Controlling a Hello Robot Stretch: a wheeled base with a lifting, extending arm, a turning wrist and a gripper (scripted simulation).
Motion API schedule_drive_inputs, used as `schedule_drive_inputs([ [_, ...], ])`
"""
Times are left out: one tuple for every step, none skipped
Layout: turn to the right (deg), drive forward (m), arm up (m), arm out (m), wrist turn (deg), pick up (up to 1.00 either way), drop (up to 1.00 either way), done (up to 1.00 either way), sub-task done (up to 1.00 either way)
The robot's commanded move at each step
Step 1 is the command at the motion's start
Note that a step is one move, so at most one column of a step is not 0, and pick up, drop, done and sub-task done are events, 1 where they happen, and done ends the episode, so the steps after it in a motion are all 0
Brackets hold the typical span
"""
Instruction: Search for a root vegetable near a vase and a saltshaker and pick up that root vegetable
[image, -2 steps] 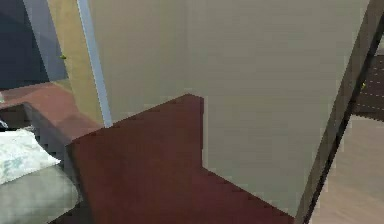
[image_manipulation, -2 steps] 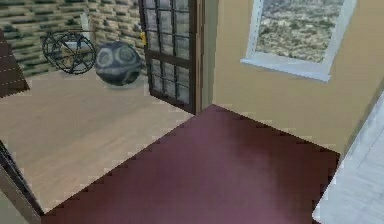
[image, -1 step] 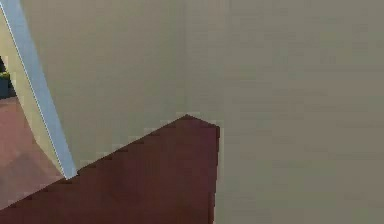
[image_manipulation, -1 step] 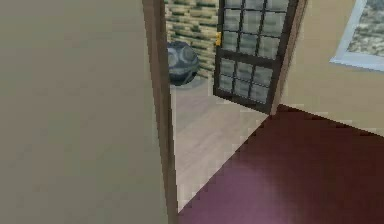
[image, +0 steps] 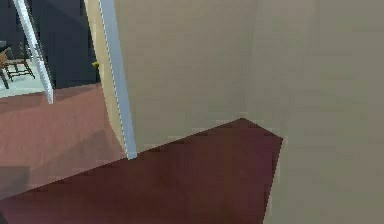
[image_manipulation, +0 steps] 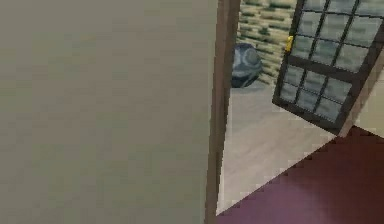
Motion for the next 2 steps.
schedule_drive_inputs([
  [0.0, 0.05, 0.00, 0.00, 0.0, 0.00, 0.00, 0.00, 0.00],
  [-36.0, 0.00, 0.00, 0.00, 0.0, 0.00, 0.00, 0.00, 0.00],
])
